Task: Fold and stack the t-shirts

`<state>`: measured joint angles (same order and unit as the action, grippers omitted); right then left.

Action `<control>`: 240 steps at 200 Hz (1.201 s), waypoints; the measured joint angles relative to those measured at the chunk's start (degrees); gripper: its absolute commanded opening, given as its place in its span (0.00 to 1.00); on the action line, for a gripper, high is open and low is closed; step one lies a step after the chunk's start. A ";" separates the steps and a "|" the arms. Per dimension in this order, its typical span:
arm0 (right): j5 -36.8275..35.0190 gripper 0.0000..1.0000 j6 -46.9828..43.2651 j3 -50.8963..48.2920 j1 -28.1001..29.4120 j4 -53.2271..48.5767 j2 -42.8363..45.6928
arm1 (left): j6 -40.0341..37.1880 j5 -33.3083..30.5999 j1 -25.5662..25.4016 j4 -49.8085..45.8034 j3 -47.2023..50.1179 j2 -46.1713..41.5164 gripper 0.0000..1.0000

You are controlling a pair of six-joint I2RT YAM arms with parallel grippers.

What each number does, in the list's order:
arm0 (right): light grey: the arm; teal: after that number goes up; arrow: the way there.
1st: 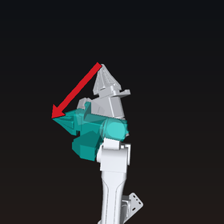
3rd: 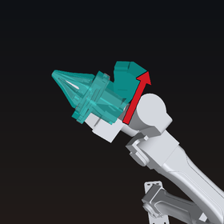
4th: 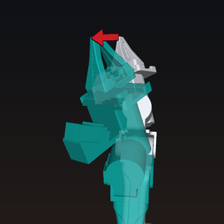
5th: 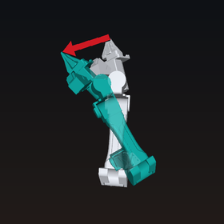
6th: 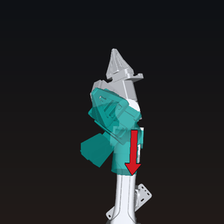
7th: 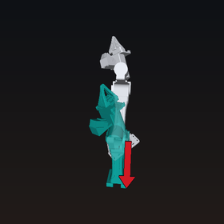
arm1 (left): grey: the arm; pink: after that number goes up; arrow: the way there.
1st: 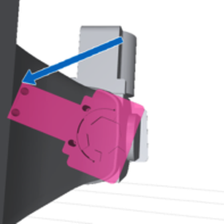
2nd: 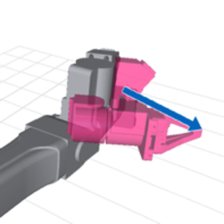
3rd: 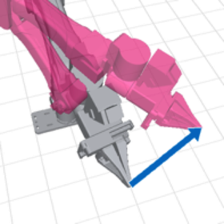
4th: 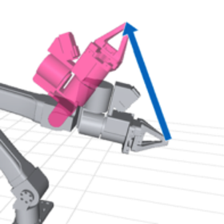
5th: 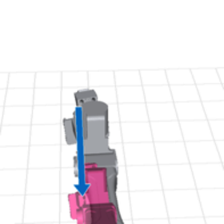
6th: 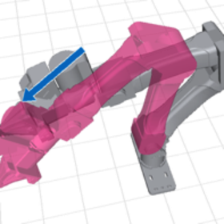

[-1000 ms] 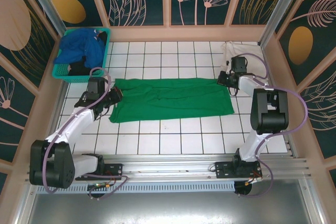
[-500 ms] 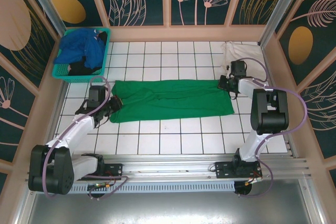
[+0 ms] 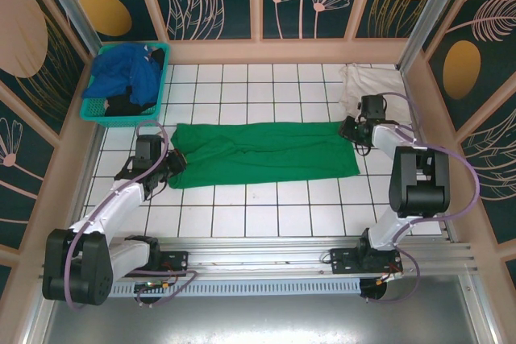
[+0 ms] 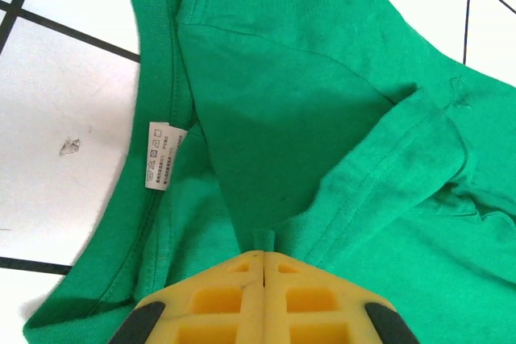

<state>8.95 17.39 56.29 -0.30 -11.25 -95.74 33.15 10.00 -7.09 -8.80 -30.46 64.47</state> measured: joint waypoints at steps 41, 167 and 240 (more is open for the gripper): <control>1.22 0.38 1.31 2.16 0.48 -0.50 -2.71 | 0.13 0.02 0.00 -0.02 0.00 0.02 0.00; -8.74 0.00 1.81 15.78 3.67 -11.56 -7.56 | 0.92 0.26 0.00 -1.09 -6.62 4.59 0.00; -5.44 0.00 -1.99 25.07 2.86 -9.49 -11.19 | -0.55 -0.46 0.00 -2.84 -17.88 5.11 0.00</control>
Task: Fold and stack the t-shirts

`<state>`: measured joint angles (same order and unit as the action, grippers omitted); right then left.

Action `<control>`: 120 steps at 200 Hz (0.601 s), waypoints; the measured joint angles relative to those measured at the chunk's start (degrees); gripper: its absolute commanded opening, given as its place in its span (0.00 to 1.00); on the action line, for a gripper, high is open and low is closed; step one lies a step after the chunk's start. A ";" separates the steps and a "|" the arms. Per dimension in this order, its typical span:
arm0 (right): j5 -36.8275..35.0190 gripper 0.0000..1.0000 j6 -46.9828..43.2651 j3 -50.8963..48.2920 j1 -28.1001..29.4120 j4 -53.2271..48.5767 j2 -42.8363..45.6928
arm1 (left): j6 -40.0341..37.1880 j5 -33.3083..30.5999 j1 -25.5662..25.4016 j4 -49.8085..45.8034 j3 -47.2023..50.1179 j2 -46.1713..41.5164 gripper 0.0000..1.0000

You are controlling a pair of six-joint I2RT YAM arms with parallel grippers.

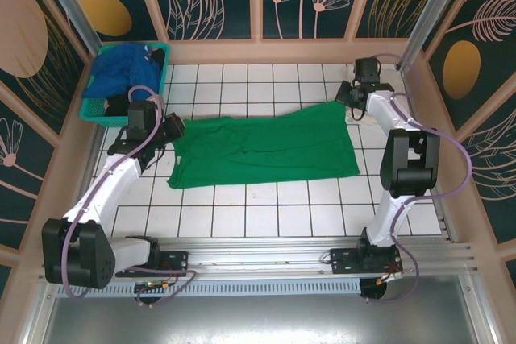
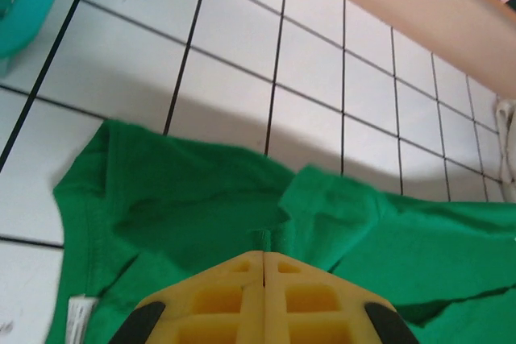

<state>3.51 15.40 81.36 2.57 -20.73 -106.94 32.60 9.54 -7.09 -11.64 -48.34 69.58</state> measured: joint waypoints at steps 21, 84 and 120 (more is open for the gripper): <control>2.89 0.00 0.17 -7.61 -1.14 1.29 0.04 | 0.04 -0.22 0.00 -1.77 5.99 -2.49 0.00; 5.18 0.00 0.11 -16.61 -4.24 2.99 0.15 | 0.74 -0.85 0.00 -5.46 13.92 -6.84 0.00; 5.60 0.03 0.11 -17.81 -4.35 3.87 0.92 | 1.27 -0.31 0.00 -5.03 14.56 -6.67 0.00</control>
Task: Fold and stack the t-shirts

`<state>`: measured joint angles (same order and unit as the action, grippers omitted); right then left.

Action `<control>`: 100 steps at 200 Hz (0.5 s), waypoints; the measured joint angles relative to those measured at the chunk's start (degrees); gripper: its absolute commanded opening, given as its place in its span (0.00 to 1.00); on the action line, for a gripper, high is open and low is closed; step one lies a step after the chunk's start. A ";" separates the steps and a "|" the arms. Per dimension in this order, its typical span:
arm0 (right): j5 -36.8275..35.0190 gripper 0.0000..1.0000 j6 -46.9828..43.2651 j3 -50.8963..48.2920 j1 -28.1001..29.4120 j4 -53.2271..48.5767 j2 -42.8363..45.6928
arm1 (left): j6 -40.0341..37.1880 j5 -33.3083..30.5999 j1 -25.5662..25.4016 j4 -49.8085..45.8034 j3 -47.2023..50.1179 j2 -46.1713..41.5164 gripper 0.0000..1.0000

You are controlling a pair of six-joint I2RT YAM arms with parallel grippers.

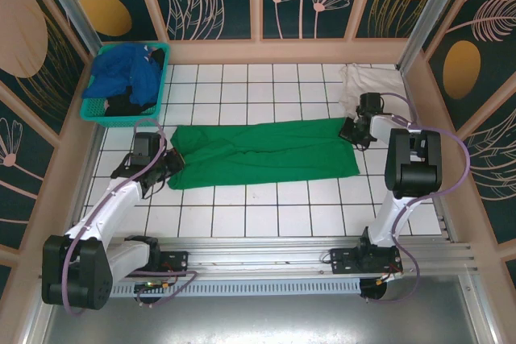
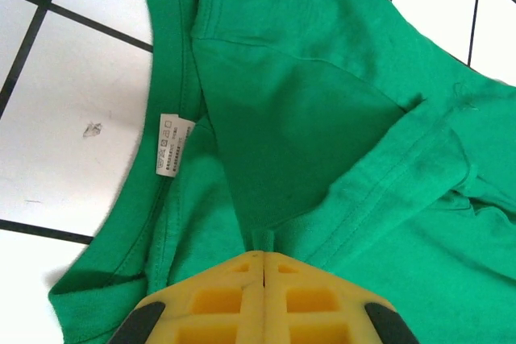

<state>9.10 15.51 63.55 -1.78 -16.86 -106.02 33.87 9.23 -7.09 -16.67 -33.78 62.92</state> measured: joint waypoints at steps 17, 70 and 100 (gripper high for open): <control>-0.07 0.14 -0.02 0.00 -0.02 0.07 0.00 | 0.50 0.79 0.00 0.02 0.81 -0.02 0.03; -6.45 0.34 0.42 -0.07 1.07 -2.91 3.74 | 1.09 3.30 0.00 -0.98 0.50 -1.53 0.48; -13.05 0.38 1.79 -2.67 6.95 -3.41 12.46 | 0.57 3.69 -0.72 -0.33 -3.21 0.37 0.50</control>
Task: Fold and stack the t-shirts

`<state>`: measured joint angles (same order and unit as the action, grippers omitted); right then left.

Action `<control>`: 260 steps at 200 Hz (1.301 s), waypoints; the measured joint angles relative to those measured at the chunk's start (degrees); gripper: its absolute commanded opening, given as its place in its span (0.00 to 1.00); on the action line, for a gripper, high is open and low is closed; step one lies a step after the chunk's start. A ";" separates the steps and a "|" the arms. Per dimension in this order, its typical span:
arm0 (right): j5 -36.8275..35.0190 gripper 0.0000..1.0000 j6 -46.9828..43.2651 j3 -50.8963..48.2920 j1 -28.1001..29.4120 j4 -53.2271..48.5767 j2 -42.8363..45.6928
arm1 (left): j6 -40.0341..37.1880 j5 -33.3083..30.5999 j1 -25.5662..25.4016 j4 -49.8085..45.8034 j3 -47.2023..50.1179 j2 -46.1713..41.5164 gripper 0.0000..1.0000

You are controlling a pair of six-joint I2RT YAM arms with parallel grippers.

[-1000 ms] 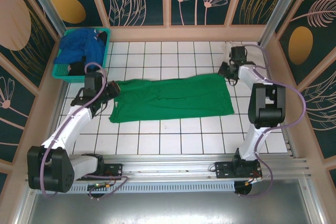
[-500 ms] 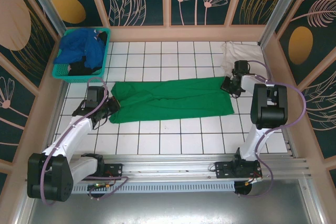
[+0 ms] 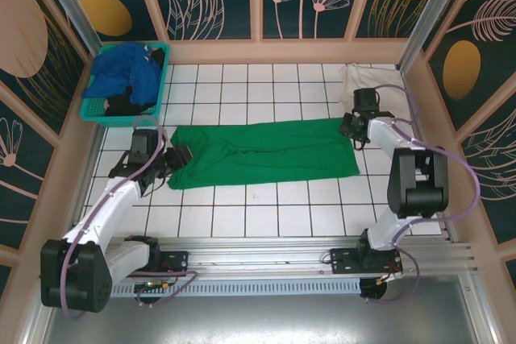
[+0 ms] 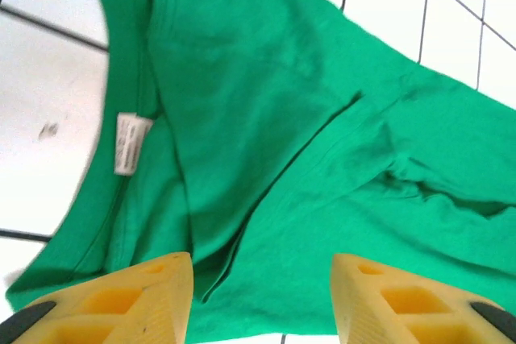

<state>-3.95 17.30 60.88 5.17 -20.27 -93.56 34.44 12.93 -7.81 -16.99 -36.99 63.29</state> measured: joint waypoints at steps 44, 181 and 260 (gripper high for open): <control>5.46 0.39 2.73 -9.38 5.66 6.47 3.78 | -3.43 -1.14 -7.91 2.97 -11.58 20.61 0.48; 9.60 0.40 5.64 -15.56 5.70 11.69 1.68 | -7.58 -1.40 -13.46 4.35 -8.83 26.53 0.00; 9.60 0.41 5.62 -16.35 5.70 11.43 2.40 | -4.92 4.87 -20.20 5.64 -2.73 14.32 0.27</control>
<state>5.65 22.92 44.53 10.87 -8.84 -91.15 29.52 17.80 -28.01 -11.35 -39.72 77.60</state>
